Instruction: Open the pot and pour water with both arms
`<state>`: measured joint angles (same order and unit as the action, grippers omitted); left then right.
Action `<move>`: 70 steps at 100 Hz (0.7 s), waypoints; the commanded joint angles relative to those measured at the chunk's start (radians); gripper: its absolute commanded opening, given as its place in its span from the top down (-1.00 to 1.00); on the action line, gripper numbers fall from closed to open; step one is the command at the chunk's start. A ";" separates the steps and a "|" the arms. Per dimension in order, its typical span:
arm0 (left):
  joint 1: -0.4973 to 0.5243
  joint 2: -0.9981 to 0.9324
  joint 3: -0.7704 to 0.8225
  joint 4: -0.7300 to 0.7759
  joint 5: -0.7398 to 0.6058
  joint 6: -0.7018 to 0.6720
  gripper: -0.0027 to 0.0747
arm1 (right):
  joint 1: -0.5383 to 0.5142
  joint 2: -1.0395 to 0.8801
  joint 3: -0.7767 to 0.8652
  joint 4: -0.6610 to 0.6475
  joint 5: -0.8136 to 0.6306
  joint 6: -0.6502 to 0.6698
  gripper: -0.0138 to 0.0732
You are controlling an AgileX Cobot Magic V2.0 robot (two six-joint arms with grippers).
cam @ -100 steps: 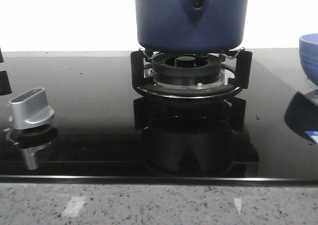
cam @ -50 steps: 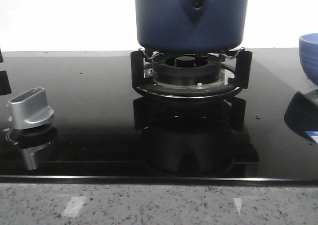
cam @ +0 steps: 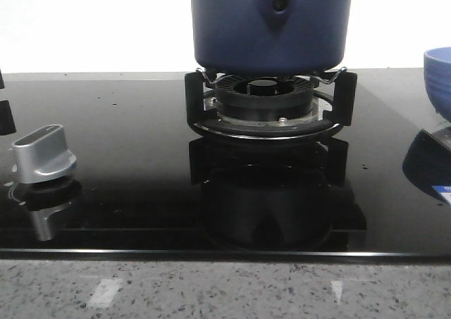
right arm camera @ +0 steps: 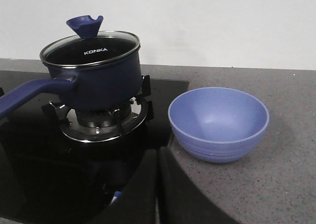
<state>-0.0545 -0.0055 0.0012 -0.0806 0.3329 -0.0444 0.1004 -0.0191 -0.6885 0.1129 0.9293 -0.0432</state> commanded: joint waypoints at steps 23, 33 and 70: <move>-0.007 -0.025 0.032 -0.019 -0.035 -0.009 0.98 | -0.032 -0.005 0.106 -0.172 -0.171 0.072 0.84; -0.007 -0.025 0.032 -0.019 -0.035 -0.009 0.98 | -0.091 -0.005 0.232 -0.172 -0.367 0.118 0.84; -0.007 -0.025 0.032 -0.019 -0.035 -0.009 0.98 | -0.233 -0.005 0.654 -0.149 -0.838 0.144 0.84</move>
<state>-0.0545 -0.0055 0.0012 -0.0821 0.3345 -0.0444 -0.1260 -0.0191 -0.0536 -0.0339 0.2036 0.0917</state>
